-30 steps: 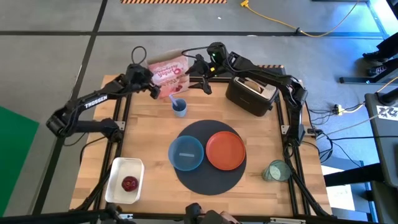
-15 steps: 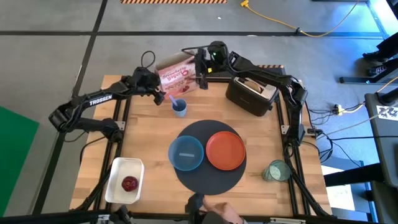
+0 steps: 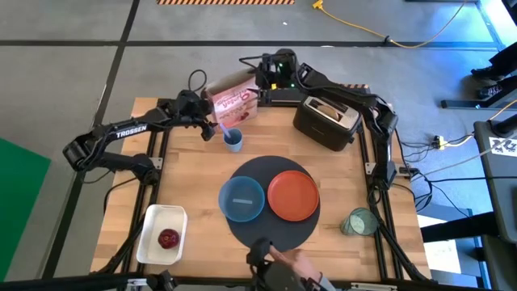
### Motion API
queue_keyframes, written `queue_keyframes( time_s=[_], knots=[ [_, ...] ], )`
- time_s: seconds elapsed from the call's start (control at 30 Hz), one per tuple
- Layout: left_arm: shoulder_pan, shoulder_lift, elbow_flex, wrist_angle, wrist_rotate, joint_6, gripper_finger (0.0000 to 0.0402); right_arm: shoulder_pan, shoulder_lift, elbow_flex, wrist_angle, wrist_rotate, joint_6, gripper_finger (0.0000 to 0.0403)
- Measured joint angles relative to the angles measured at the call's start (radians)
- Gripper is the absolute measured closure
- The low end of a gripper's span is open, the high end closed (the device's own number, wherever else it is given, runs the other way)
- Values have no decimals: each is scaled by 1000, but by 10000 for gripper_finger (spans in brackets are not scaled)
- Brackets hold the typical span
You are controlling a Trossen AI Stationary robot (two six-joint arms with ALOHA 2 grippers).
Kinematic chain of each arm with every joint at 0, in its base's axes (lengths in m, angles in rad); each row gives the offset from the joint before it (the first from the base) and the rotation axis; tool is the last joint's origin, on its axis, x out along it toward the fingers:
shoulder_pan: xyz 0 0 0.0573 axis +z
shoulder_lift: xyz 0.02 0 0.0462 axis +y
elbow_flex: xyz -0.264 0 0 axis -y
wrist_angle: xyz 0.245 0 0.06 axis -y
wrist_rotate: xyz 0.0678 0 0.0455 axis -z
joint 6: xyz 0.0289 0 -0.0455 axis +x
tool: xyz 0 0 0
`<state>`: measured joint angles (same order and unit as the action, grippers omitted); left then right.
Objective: Arrange a breakfast setting
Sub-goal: Pour the cereal from the cereal box into the blue bowl
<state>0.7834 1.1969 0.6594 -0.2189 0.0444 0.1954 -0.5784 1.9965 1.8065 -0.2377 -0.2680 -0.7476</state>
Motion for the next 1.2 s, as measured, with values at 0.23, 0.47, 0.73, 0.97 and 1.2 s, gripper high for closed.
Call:
queue_keyframes(
  time_s=[0.23,0.47,0.73,0.97,1.2],
  knots=[
    [-9,0,0,2,-9,61,129,-5,-3,2,-50,-6,-16,221],
    [-8,0,0,14,-27,78,129,-5,-4,4,-100,-6,-24,318],
    [-8,-32,0,11,-87,53,129,-4,-27,1,-130,-39,12,395],
    [-8,-175,0,11,-140,16,129,-15,-124,-4,-123,-133,37,402],
    [-7,-343,0,46,-154,30,129,-19,-182,-2,-141,-322,-5,403]
  ],
)
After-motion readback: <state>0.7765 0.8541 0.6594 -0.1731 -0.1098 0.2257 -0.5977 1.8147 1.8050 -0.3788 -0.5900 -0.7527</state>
